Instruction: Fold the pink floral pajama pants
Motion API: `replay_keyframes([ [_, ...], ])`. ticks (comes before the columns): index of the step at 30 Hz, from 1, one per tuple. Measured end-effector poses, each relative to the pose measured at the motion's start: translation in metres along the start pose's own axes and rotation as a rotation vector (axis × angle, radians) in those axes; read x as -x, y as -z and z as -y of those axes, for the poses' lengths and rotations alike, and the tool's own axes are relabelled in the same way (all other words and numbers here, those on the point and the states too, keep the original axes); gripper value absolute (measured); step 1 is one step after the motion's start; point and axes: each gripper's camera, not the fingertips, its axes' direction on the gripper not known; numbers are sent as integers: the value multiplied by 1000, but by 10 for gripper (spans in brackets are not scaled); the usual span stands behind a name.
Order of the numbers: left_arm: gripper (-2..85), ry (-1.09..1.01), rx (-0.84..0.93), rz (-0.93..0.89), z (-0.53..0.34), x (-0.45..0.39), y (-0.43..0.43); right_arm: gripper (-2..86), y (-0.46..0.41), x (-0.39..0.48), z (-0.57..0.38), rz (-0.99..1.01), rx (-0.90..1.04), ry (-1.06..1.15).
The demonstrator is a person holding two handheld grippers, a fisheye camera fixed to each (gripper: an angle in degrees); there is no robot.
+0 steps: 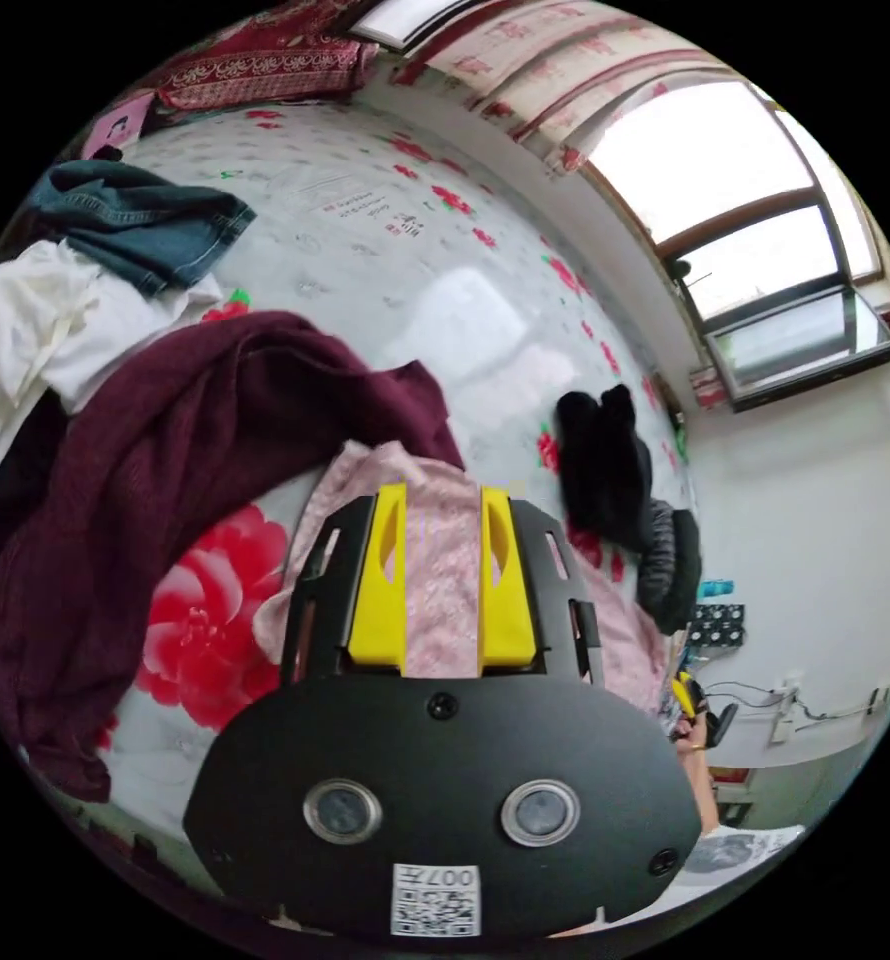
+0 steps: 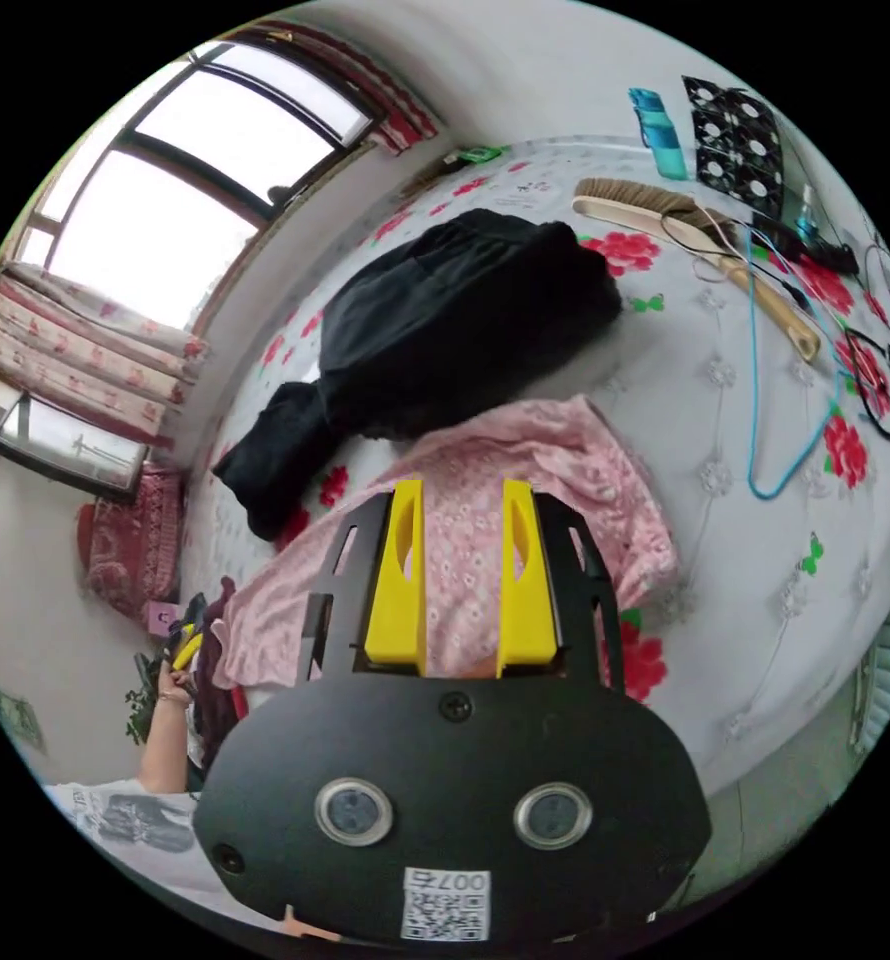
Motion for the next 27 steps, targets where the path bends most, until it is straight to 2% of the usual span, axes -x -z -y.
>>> replay_keyframes([
  [3,96,81,-38,83,-45,27,3,91,-13,-33,-35,-112,-8,-83],
  [5,94,142,-100,67,-71,45,11,94,-18,-56,-52,-151,-8,-146],
  [10,123,203,-86,57,-89,69,-11,94,-74,-100,-50,-50,88,-240],
  [12,144,171,-37,63,-70,67,-38,79,-103,-102,-40,-35,125,-243],
  [13,144,163,-21,69,-64,67,-45,65,-112,-99,-34,-117,103,-244],
  [16,119,87,54,258,-34,53,-73,26,-142,-92,-20,-97,147,-188],
  [18,69,-67,187,344,-15,36,-92,15,-142,-91,-17,-90,122,-160],
  [21,48,-165,289,295,-23,24,-93,9,-116,-100,-13,-109,64,-109],
  [23,50,-220,330,200,-47,18,-93,9,-99,-107,-11,-219,43,-63],
  [25,59,-198,391,72,-79,17,-99,15,-85,-121,-11,-459,16,-43],
  [27,82,-183,445,-8,-126,15,-111,26,-83,-135,-11,-609,14,-124],
])
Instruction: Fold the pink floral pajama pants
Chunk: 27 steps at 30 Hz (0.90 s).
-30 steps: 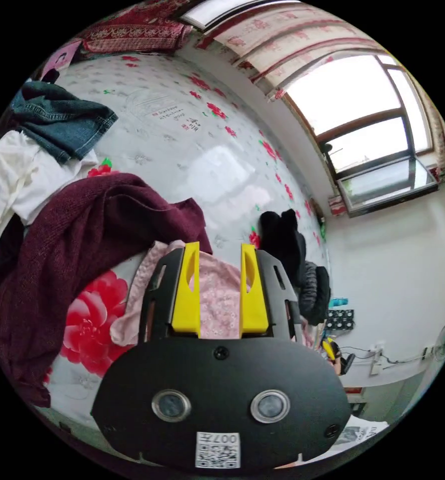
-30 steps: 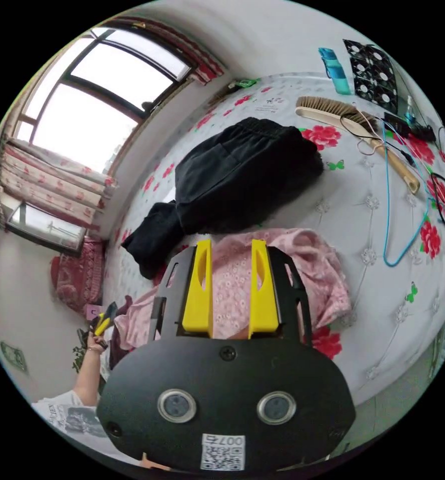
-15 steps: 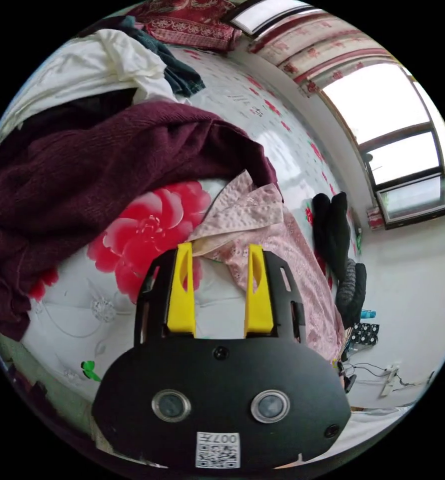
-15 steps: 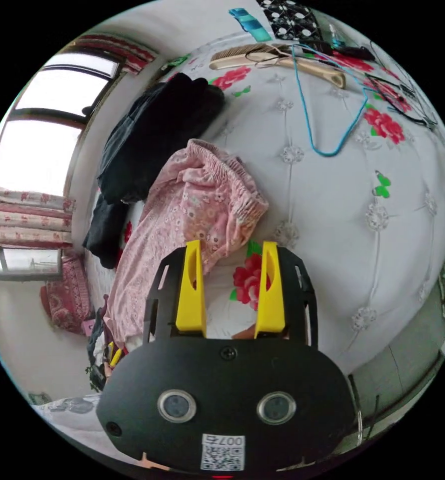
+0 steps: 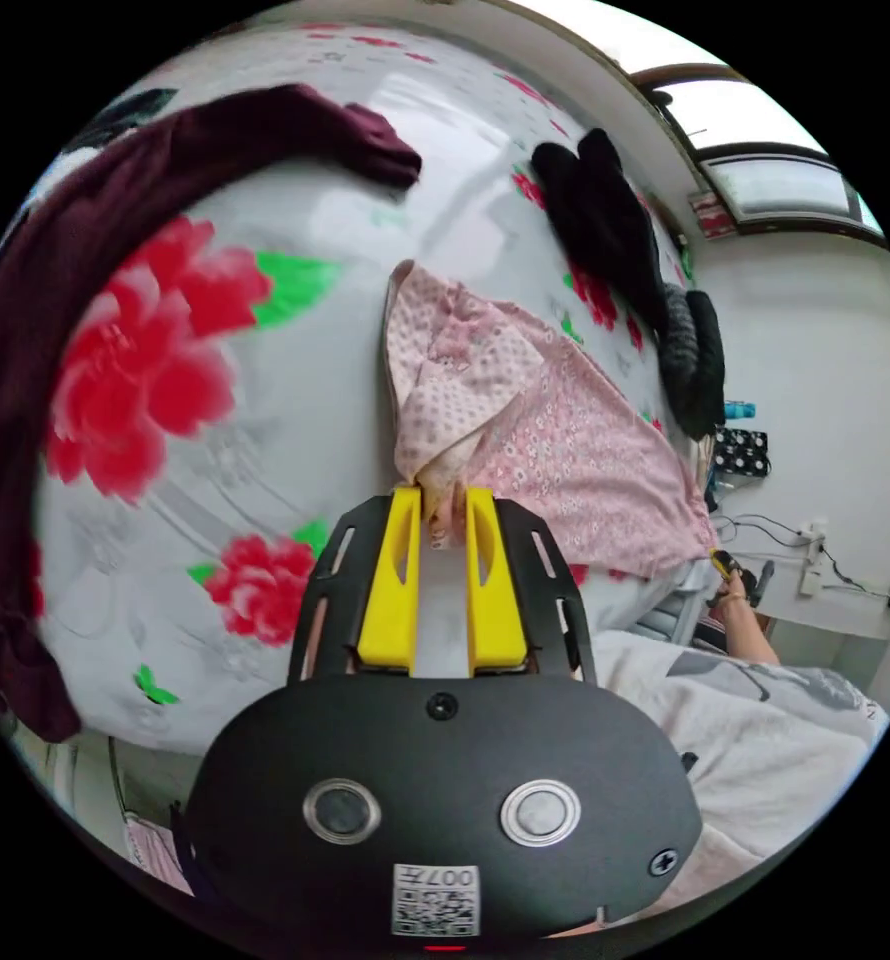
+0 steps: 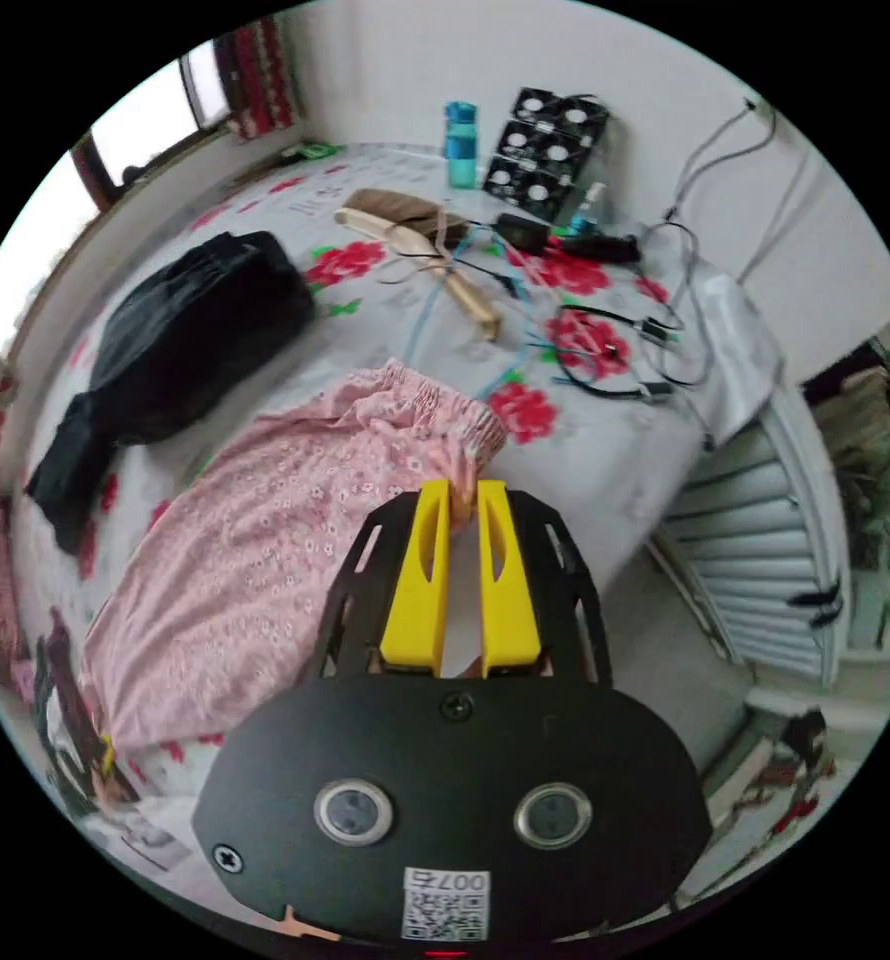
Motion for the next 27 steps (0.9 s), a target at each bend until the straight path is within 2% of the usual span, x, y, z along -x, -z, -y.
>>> replay_keyframes([
  [2,92,0,9,11,-22,-4,-12,36,4,2,-7,-57,-36,-33],
  [5,94,-6,-48,29,-46,0,-2,50,22,50,-40,-4,-185,44],
  [7,94,-9,-87,42,-52,10,11,56,20,121,-81,258,-197,269],
  [8,95,-3,-110,55,-55,18,19,56,16,142,-92,324,-174,329],
  [10,97,-5,-138,60,-56,29,28,56,-5,235,-144,569,-42,598],
  [13,103,-34,-163,43,-57,37,30,60,-31,341,-207,757,132,832],
  [17,110,-127,-112,73,-47,33,7,69,-43,444,-269,842,235,1048],
  [19,101,-146,-74,103,-40,35,-6,72,-51,503,-307,808,276,1197],
  [21,87,-177,-52,112,-34,36,-6,71,-64,539,-330,746,312,1255],
  [24,66,-265,-75,95,-36,33,10,54,-94,581,-350,706,434,1225],
  [27,57,-310,-71,24,-41,37,22,19,-98,584,-347,801,454,1128],
])
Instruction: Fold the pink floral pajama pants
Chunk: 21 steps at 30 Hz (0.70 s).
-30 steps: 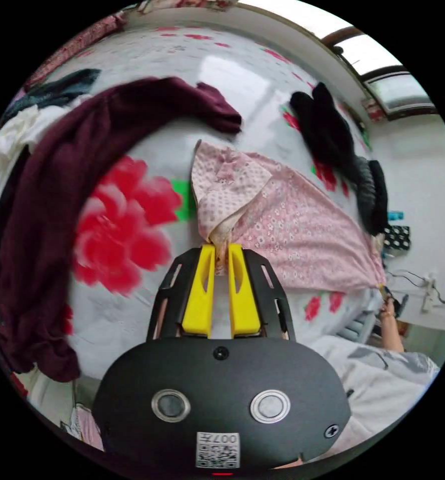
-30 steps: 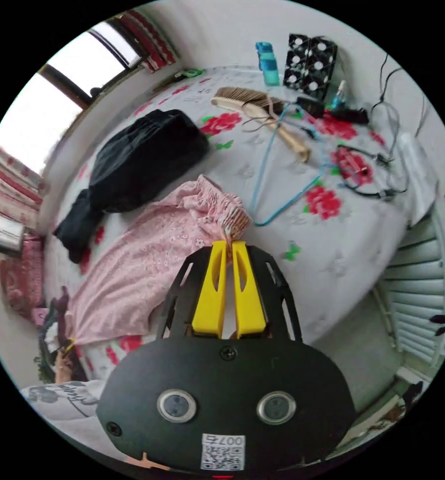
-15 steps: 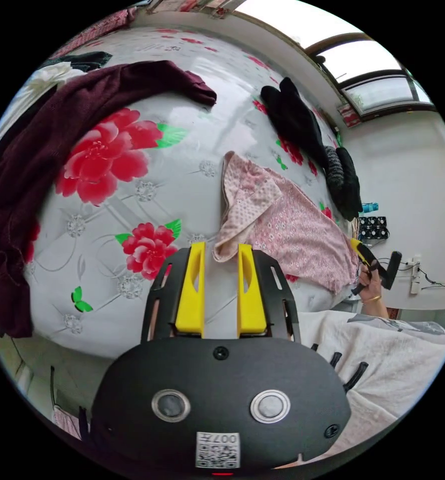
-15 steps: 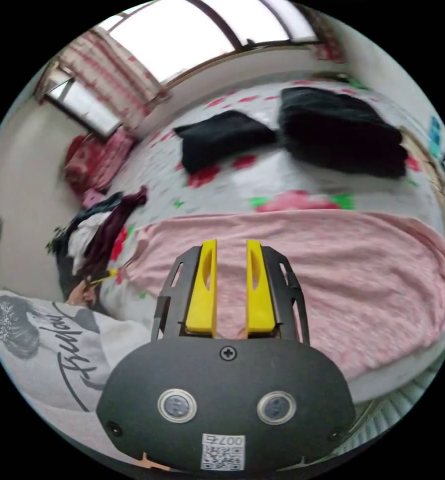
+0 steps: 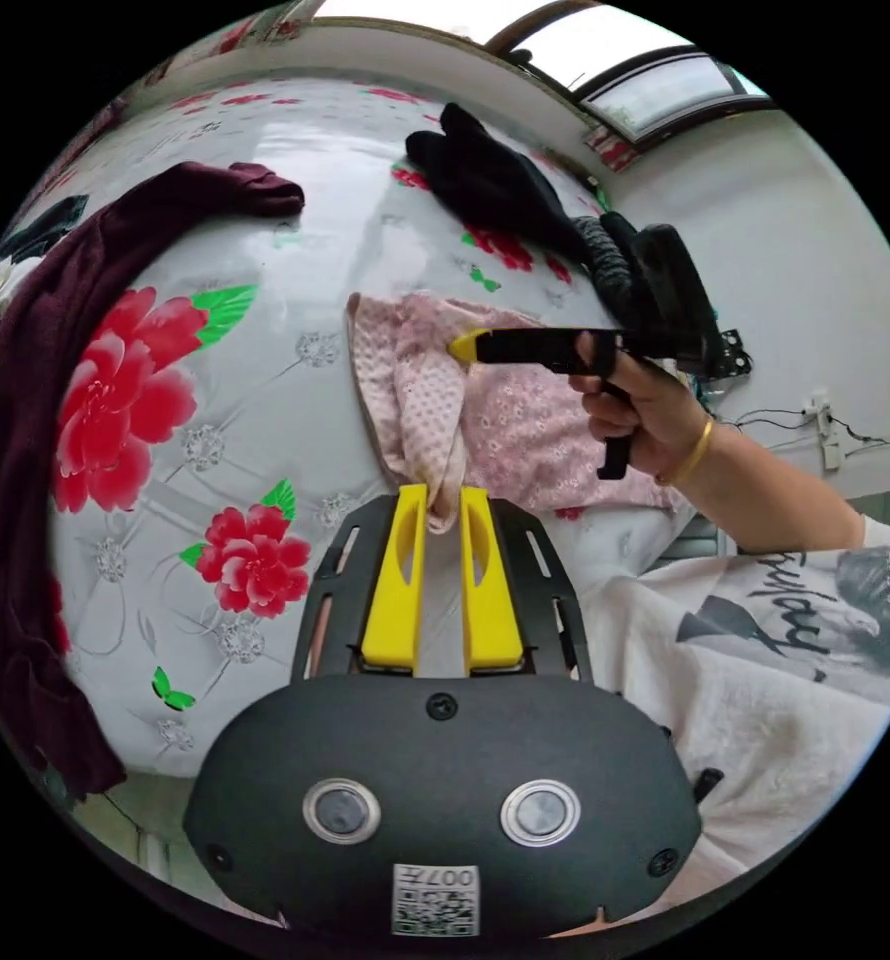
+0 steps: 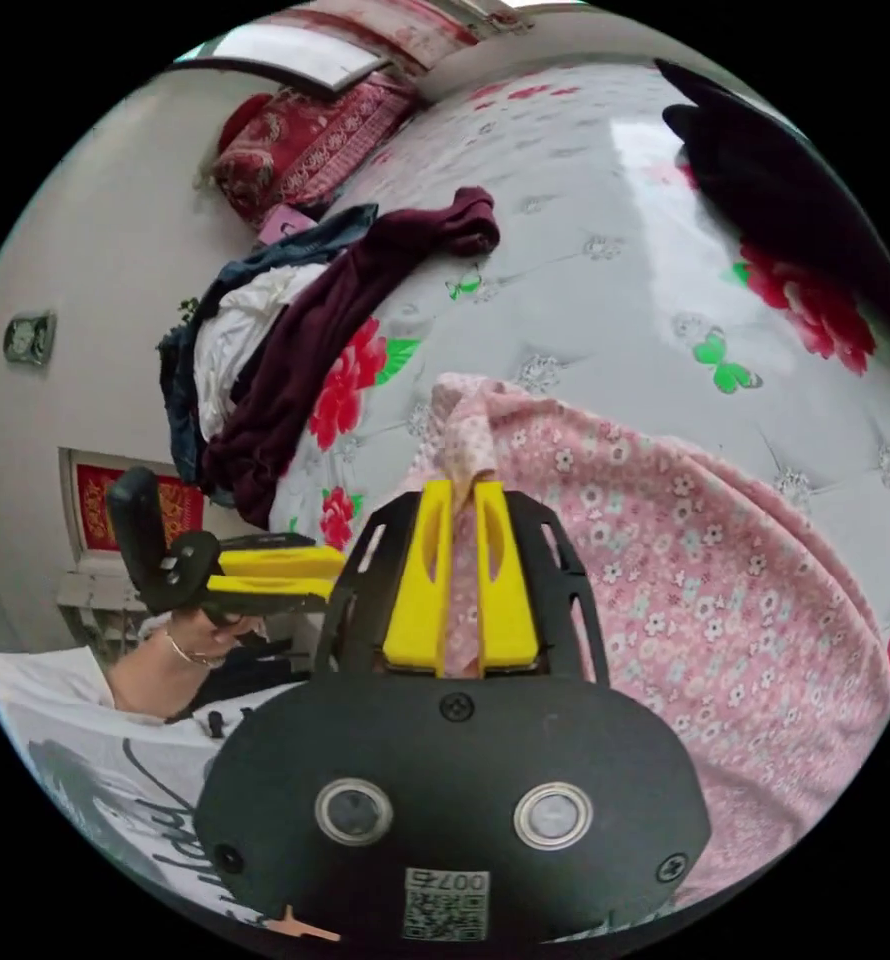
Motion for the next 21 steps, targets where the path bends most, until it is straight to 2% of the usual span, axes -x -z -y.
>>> replay_keyframes([
  [4,62,27,-84,-67,-13,17,21,3,41,-6,-26,177,-137,29],
  [7,70,131,-146,-97,-22,48,28,0,86,-7,-55,288,-238,79],
  [9,88,190,-117,-126,-17,68,16,-1,112,-5,-71,314,-298,115],
  [12,113,169,-32,-88,2,67,-10,-1,143,-1,-88,355,-355,157],
  [14,103,155,26,-31,15,59,-25,-1,155,5,-91,381,-364,192],
  [15,76,130,22,64,21,53,-27,-1,160,10,-92,379,-367,216],
  [18,15,42,62,181,36,50,-30,-1,157,28,-82,345,-305,257],
  [20,6,39,6,219,38,60,-11,0,144,40,-71,310,-239,287],
  [21,3,54,-27,150,37,73,3,1,131,47,-62,286,-191,296],
])
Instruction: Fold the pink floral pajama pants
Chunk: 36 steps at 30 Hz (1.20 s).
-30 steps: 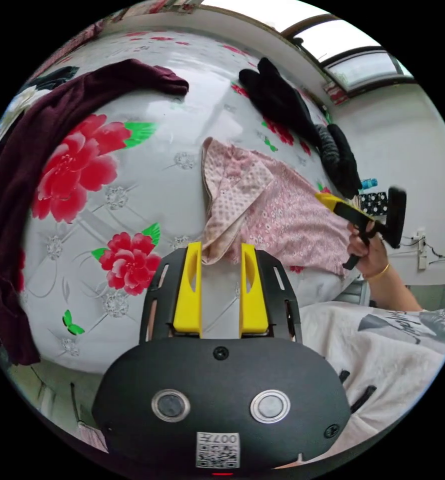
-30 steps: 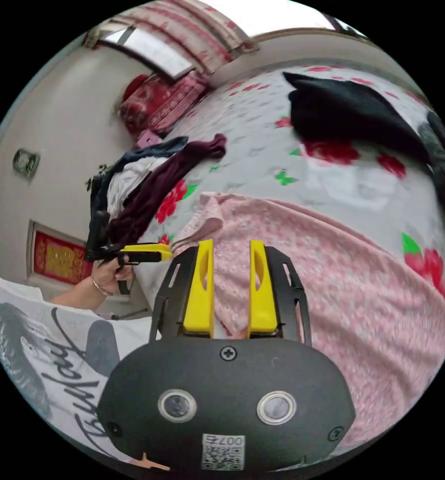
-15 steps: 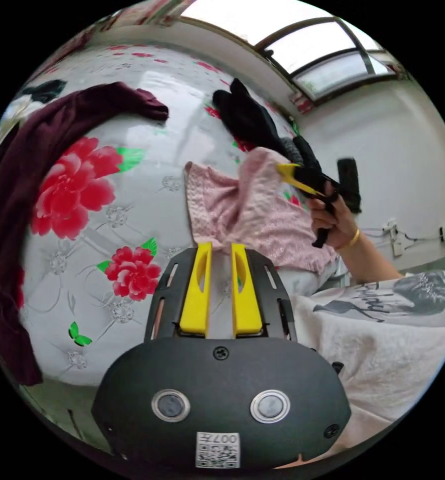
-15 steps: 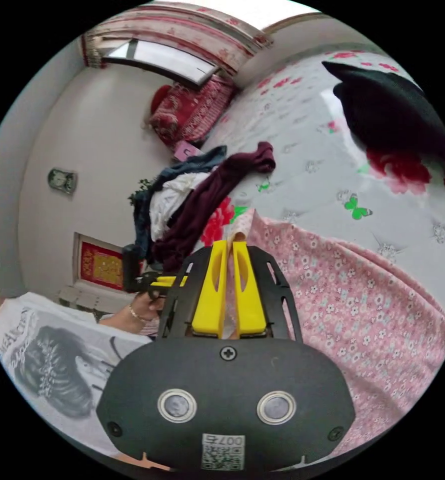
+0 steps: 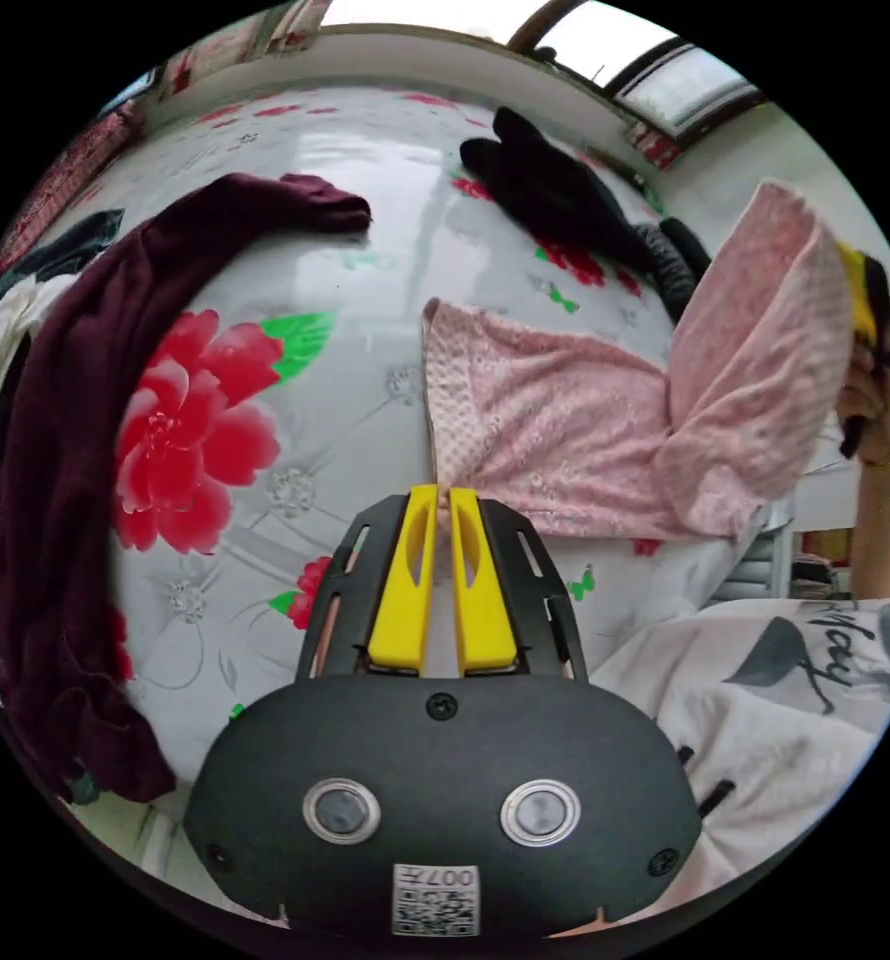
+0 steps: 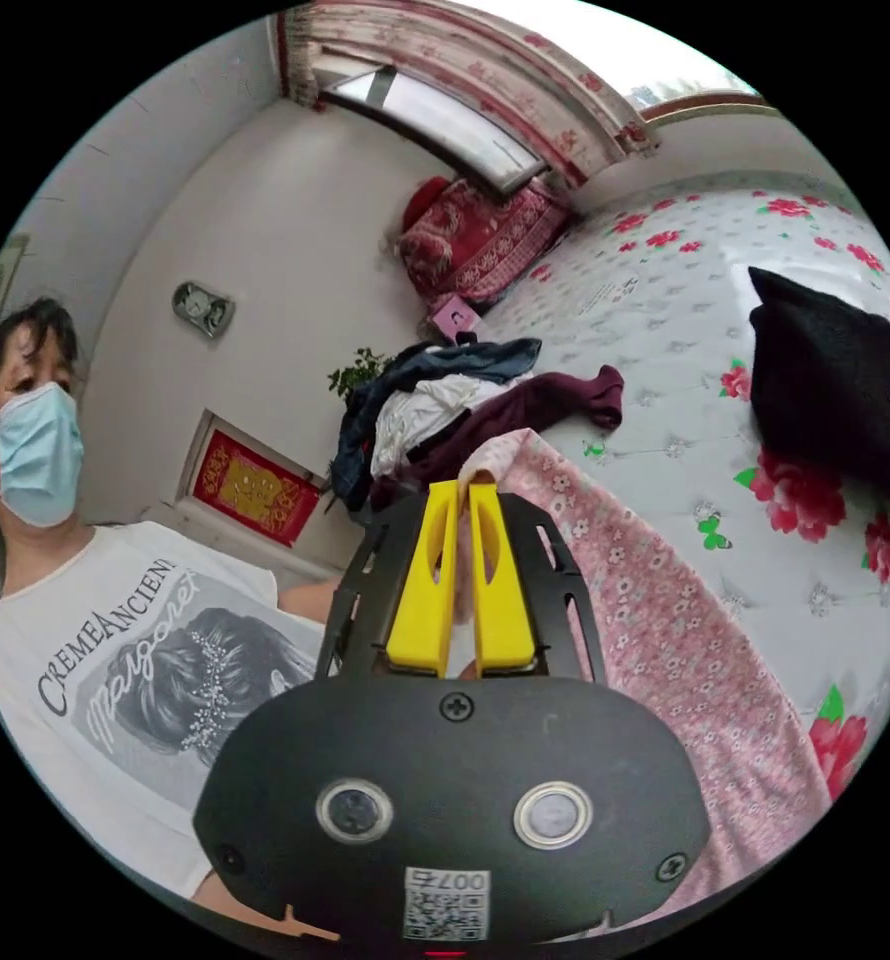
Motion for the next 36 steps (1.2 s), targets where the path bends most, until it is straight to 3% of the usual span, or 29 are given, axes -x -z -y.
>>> replay_keyframes([
  [2,2,63,-34,-84,-4,23,11,2,-32,-4,12,8,84,-11],
  [10,54,327,-65,-66,-44,75,2,24,-218,-41,3,-128,359,-104],
  [19,90,216,-151,-132,-55,63,14,23,-146,-21,-119,-408,326,-39],
  [23,77,83,-73,-37,-21,29,-11,18,-139,-12,-179,-487,403,-57],
  [26,4,14,29,108,-4,24,-37,13,-150,-9,-213,-520,460,-72],
  [30,-7,-25,15,16,1,44,-15,1,-148,-4,-230,-618,461,-89],
  [36,15,96,-14,-87,-25,89,-1,0,-113,25,-234,-548,409,-11],
])
